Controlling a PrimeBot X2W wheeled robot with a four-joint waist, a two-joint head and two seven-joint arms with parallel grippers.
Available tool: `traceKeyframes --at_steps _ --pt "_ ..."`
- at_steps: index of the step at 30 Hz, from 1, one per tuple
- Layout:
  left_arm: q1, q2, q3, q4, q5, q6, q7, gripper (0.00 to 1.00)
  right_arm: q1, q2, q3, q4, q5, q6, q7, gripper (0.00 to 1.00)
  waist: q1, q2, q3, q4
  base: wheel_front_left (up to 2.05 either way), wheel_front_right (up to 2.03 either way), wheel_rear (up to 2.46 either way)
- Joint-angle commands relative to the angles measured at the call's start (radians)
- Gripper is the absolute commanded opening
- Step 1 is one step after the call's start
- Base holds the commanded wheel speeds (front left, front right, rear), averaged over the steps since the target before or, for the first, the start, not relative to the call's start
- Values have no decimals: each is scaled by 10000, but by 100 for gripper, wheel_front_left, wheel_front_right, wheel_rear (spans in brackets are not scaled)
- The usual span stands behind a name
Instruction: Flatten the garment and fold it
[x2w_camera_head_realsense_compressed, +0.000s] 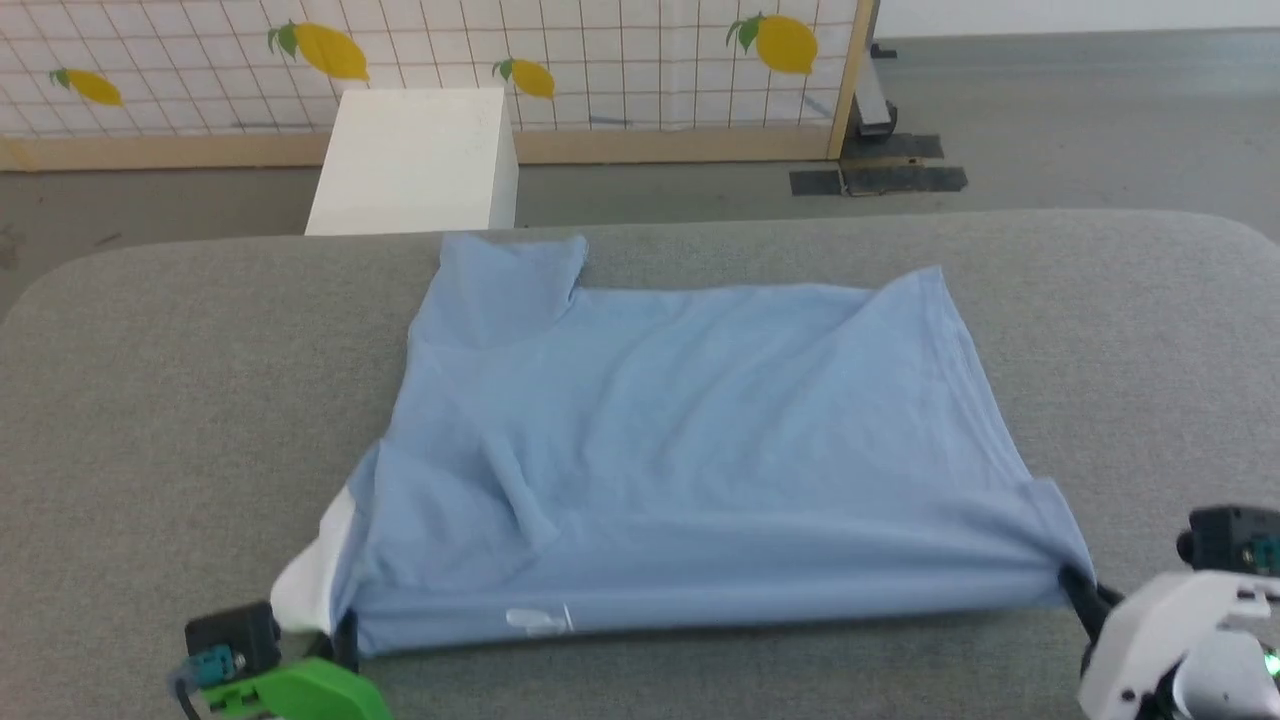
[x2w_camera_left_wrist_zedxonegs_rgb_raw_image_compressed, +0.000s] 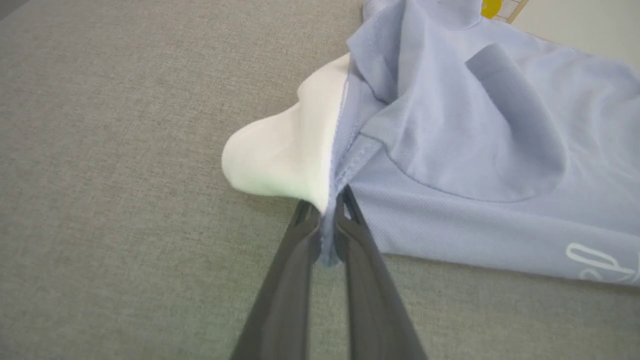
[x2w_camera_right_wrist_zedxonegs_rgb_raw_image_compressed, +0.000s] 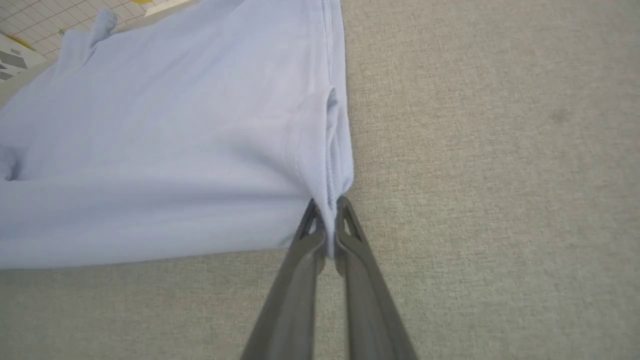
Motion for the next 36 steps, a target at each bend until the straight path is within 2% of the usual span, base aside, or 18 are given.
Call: traceKeyframes --at_steps 1,7,14,15,16,17,18,22,26,29,32,36 --pt "377 214 -41 -216 82 176 265 0 369 -22 -152 -176 50 -19 120 0 0 0 -87 -24 0 0 0" --pt "1059 374 -565 -863 -78 289 1377 0 1474 -22 -477 -102 -186 -19 545 0 0 0 -47 20 0 0 0" --pt "1031 173 -831 -383 -376 250 1922 0 1462 -22 -285 1336 -225 -19 -264 0 0 0 36 -69 0 0 0" --pt "1002 134 -802 -330 -419 247 1894 41 1421 -22 -222 1521 -141 -19 -385 0 0 0 42 -84 0 0 0" --pt "976 112 -785 -312 -436 242 1860 100 1381 -22 -177 1607 -83 -19 -527 28 0 0 40 -94 0 0 0" --pt "965 61 -739 -328 -512 229 1824 100 1347 -22 -147 1679 22 -19 -697 88 0 0 29 -103 0 0 0" --pt "974 16 -687 -366 -603 218 1811 100 1337 -22 -122 1698 96 -19 -821 100 0 0 9 -109 0 0 0" --pt "1106 98 -418 -702 -854 207 1798 100 1360 -22 -51 1419 217 -19 -1614 100 0 0 -121 -165 0 0 0" --pt "1082 645 -204 -1477 -404 423 1671 100 1302 -22 230 737 123 -19 -2819 100 0 0 -130 -351 0 0 0" --pt "682 919 102 -2122 -8 428 1120 100 1095 -22 562 300 -140 -19 -3823 100 0 0 11 -594 0 0 0" --pt "-133 1292 227 -2224 711 158 262 100 788 -22 949 67 -377 -19 -4721 100 0 0 272 -805 0 0 0" --pt "-1650 1428 185 -1682 983 -645 -513 100 173 -22 1597 -127 -841 -19 -5964 100 0 0 827 -1121 0 0 0"
